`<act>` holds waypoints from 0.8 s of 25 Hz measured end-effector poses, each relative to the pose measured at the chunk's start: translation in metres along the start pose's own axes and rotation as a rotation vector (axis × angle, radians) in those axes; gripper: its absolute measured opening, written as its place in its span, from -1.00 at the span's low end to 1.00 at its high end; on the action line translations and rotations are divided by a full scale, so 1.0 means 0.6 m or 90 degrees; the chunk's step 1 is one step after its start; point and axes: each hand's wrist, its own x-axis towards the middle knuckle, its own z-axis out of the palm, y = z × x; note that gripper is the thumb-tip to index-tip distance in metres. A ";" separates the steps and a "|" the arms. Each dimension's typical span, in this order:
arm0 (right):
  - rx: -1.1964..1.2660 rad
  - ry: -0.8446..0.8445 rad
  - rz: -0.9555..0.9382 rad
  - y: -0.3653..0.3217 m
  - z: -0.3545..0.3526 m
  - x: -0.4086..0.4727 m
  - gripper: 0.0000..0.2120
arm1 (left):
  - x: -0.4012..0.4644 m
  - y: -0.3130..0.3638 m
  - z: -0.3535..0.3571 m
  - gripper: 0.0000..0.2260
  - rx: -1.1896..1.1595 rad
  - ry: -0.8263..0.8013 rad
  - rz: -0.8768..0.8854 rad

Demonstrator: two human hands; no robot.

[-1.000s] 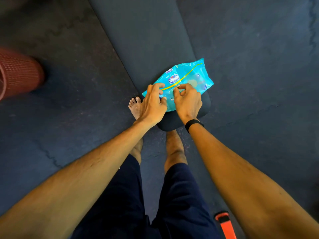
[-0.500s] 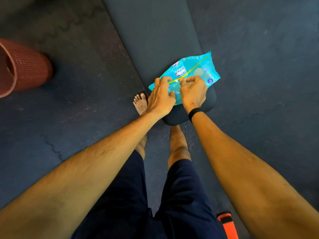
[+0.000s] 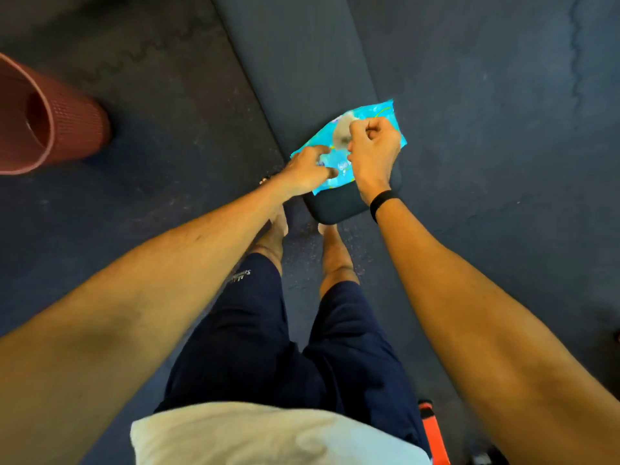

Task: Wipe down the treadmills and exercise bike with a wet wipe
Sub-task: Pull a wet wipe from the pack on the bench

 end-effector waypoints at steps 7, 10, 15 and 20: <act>-0.028 -0.235 -0.207 -0.258 0.010 -0.083 -0.86 | -0.181 0.107 -0.206 -0.87 -0.434 0.218 0.080; -0.045 -0.309 -0.262 -0.351 0.031 -0.128 -0.80 | -0.269 0.123 -0.270 -0.89 -0.492 0.268 0.138; -0.038 -0.454 -0.339 -0.477 0.057 -0.207 -0.87 | -0.413 0.117 -0.353 -0.93 -0.562 0.413 0.210; -0.038 -0.659 -0.433 -0.541 0.089 -0.309 -0.83 | -0.557 0.077 -0.389 -0.93 -0.553 0.526 0.288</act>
